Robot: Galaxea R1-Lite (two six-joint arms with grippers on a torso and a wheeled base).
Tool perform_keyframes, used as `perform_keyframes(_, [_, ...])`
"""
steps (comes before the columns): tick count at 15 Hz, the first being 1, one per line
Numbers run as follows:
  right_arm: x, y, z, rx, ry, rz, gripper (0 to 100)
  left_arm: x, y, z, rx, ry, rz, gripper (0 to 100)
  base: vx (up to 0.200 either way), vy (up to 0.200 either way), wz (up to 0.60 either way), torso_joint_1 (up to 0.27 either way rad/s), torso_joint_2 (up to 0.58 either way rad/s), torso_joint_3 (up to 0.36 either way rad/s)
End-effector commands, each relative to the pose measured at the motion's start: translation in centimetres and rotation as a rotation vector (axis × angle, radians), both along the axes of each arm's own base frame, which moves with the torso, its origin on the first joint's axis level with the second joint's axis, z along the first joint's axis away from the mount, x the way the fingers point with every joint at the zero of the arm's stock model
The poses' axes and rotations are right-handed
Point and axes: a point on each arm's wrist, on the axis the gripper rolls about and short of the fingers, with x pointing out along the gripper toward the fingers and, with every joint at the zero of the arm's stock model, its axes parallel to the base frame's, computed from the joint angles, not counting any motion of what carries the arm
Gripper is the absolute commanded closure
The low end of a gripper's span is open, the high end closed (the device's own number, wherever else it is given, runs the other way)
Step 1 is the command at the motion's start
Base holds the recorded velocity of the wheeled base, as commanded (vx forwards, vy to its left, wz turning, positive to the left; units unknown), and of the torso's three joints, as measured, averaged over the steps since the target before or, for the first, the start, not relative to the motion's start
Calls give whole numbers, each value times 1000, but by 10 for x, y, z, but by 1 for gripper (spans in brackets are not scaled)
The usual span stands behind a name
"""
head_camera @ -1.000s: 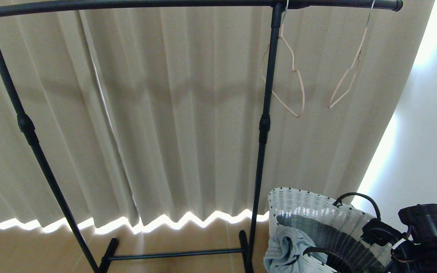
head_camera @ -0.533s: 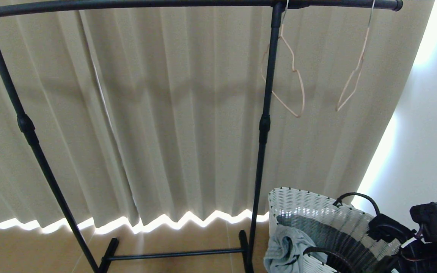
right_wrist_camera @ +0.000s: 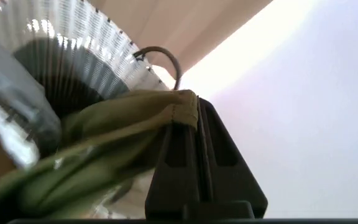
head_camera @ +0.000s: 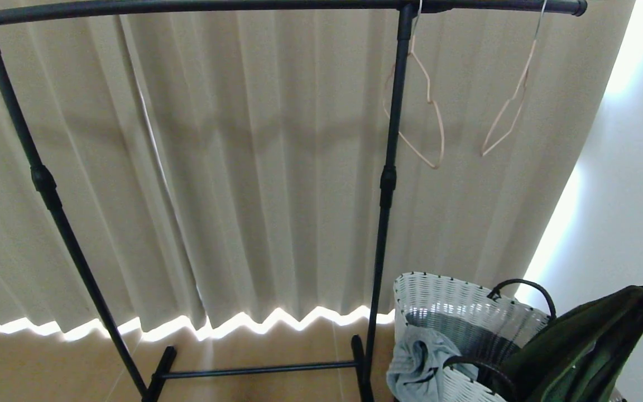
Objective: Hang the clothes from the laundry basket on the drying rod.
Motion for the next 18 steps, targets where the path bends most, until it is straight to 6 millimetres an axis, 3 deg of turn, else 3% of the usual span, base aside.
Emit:
perform_keyframes(1, [-22,1,24,2,-135,2,100,0,0,0,0,0,0,0,-200,0,0,-2,2,7])
perform_keyframes(4, [-27,2,23,39,-113,41,100,0,0,0,1,0,0,0,-200,0,0,1,9,-1])
perform_keyframes(8, [-27,6,25,290,-122,100,100,0,0,0,1,0,0,0,-200,0,0,1,0,4])
perform_keyframes(14, [-42,6,22,312,-127,88,100,0,0,0,0,0,1,0,0,0,0,0,0,0])
perform_keyframes(18, [-42,6,21,312,-121,87,100,0,0,0,-1,0,2,0,0,200,0,1,5,2])
